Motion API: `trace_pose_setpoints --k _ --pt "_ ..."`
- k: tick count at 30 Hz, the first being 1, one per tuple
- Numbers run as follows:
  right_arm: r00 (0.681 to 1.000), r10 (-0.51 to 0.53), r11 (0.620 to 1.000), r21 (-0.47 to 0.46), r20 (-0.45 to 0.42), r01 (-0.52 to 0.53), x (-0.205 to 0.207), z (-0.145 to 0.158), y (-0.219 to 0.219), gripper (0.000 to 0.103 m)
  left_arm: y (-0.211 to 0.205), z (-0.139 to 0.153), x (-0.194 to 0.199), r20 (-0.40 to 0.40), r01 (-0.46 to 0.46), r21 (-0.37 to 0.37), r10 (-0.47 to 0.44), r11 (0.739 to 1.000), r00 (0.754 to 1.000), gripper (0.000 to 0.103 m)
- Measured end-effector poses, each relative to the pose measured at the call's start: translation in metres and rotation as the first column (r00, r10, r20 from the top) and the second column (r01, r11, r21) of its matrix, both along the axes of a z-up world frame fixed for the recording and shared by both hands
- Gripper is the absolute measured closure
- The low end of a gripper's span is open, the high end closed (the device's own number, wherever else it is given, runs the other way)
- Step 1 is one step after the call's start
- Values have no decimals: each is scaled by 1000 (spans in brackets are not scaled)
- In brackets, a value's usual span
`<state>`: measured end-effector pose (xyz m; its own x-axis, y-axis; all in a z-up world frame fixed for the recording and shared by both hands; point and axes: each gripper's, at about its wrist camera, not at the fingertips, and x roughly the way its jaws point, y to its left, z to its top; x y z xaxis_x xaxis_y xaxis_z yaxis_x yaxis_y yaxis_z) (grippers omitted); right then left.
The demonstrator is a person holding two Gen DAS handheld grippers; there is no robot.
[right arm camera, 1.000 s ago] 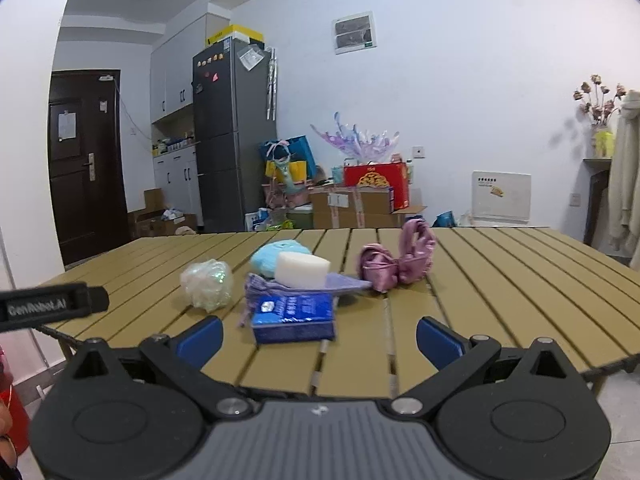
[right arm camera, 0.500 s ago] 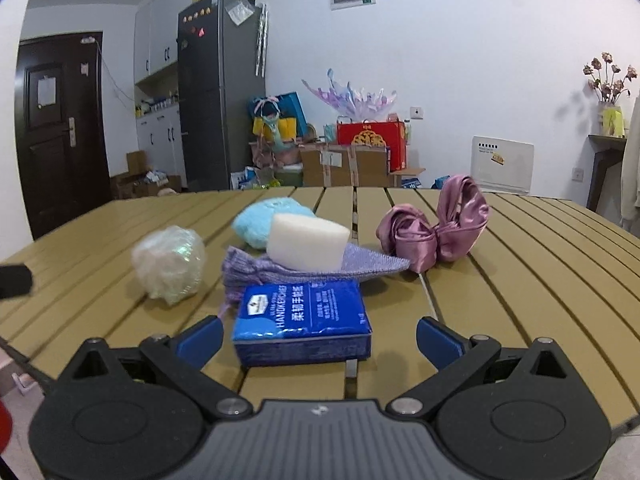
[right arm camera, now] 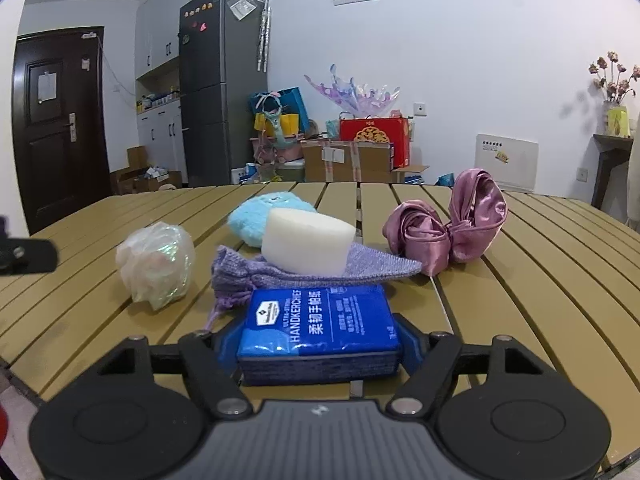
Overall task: Collect trash
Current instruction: 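Grasp the blue handkerchief pack with the right tool while the left tool approaches the clear bag, then grasp the clear plastic bag with the left tool and lift it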
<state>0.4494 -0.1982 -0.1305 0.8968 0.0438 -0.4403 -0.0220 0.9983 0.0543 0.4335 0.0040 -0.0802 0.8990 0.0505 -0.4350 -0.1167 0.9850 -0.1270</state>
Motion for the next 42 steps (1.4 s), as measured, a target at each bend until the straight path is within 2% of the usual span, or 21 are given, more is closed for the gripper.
trace_pose_setpoints --k 15,20,23,30,32,33,35,36,42 --pt "993 -101 993 71 62 97 -3 15 -58 30 -41 7 44 -1 43 15 -43 999 999 0" --pt "988 -138 988 84 73 131 2 16 -75 30 -54 0 65 -50 49 44 -47 998 998 0" --pt "985 -156 985 83 78 150 6 16 -82 30 -56 -7 75 -89 45 10 -44 999 995 0" --pt "986 -152 986 76 65 147 16 12 -87 30 -57 -26 87 -117 31 -34 -34 999 993 0" --pt "987 -148 987 73 60 143 18 10 -86 30 -57 -27 87 -110 25 -45 -29 999 994 6" --pt "988 -143 988 71 59 139 18 9 -85 30 -56 -26 85 -93 25 -47 -30 999 995 12" --pt "989 -135 989 69 60 130 18 7 -83 30 -58 -27 84 -87 38 -36 -41 999 995 31" --pt "990 -129 990 69 61 125 18 7 -82 30 -59 -28 85 -91 50 -34 -52 998 994 50" --pt "992 -101 994 56 77 97 14 11 -77 30 -65 -25 77 -46 44 -14 -44 999 998 57"
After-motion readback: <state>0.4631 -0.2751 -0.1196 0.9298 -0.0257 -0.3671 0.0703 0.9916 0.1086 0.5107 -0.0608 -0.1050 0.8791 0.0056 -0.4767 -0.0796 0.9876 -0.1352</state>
